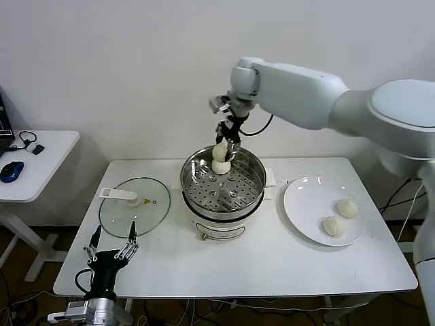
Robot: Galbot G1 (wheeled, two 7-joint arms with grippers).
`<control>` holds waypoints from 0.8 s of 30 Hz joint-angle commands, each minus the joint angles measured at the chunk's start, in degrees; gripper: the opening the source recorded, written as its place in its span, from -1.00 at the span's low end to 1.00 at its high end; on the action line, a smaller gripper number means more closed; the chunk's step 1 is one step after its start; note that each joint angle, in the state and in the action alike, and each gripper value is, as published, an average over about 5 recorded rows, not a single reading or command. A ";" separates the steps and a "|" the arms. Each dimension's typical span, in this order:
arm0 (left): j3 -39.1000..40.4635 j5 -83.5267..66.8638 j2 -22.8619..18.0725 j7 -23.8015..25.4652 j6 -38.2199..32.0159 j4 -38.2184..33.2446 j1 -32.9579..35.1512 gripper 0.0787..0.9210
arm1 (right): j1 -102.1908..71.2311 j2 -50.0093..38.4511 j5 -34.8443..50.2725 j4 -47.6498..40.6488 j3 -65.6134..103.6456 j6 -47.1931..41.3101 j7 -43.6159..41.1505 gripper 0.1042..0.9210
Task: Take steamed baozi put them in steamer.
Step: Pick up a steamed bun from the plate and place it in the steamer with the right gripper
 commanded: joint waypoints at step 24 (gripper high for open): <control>-0.56 -0.25 -0.04 -0.07 -0.26 -0.17 0.38 0.77 | -9.91 9.06 -3.83 -9.45 2.20 -0.30 0.15 0.32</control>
